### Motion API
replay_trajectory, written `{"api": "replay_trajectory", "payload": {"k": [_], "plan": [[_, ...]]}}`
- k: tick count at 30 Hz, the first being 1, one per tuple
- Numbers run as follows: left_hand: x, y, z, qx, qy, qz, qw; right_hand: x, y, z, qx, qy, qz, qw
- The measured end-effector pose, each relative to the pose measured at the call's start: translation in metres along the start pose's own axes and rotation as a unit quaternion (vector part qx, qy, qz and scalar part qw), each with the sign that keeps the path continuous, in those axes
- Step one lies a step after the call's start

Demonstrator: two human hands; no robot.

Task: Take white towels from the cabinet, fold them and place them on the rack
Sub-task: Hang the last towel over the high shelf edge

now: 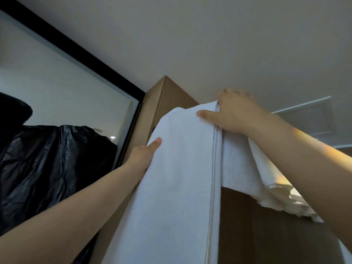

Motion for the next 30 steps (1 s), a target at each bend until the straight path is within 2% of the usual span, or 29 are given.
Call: {"api": "replay_trajectory", "payload": {"k": [3, 5, 6, 8, 10, 13, 18, 22, 25, 27, 30], "plan": [[0.001, -0.003, -0.001, 0.009, 0.0, -0.004, 1.0, 0.023, -0.046, -0.006, 0.037, 0.081, -0.084, 0.992], [0.003, -0.004, -0.002, 0.011, -0.004, -0.01, 1.0, 0.031, -0.086, -0.018, 0.024, 0.166, -0.133, 0.977], [0.003, -0.005, -0.002, 0.013, -0.006, -0.013, 1.0, 0.026, -0.101, -0.026, 0.0, 0.191, -0.126, 0.973], [0.004, -0.007, -0.004, 0.018, -0.004, -0.014, 1.0, -0.006, -0.112, -0.037, -0.07, 0.206, -0.024, 0.976], [0.004, -0.01, -0.006, 0.019, -0.002, -0.011, 1.0, -0.04, -0.111, -0.037, -0.102, 0.21, 0.082, 0.969], [0.006, -0.012, -0.007, 0.022, -0.004, -0.012, 1.0, -0.054, -0.098, -0.027, -0.09, 0.252, 0.102, 0.958], [0.011, -0.013, -0.015, 0.019, -0.009, -0.009, 1.0, -0.047, -0.079, -0.013, -0.056, 0.279, 0.047, 0.957], [0.013, 0.0, -0.032, 0.003, -0.001, -0.017, 1.0, -0.007, -0.059, -0.009, -0.042, 0.303, -0.056, 0.95], [0.002, 0.015, -0.054, -0.011, -0.007, -0.013, 1.0, 0.019, -0.03, -0.014, -0.07, 0.288, -0.11, 0.949], [-0.01, 0.026, -0.065, -0.011, -0.014, -0.002, 1.0, 0.025, -0.004, -0.017, -0.099, 0.28, -0.115, 0.948], [-0.027, 0.045, -0.07, -0.009, -0.008, 0.015, 1.0, 0.022, 0.032, -0.023, -0.134, 0.208, -0.114, 0.962]]}}
Point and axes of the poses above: each hand's wrist, its own y-axis towards the middle knuckle, its own x-axis out of the back of the hand, z = x × y, the point moved 9 cm from there along y, towards the middle knuckle, and after that the axes turned 12 degrees about -x, right-handed, at the moved point
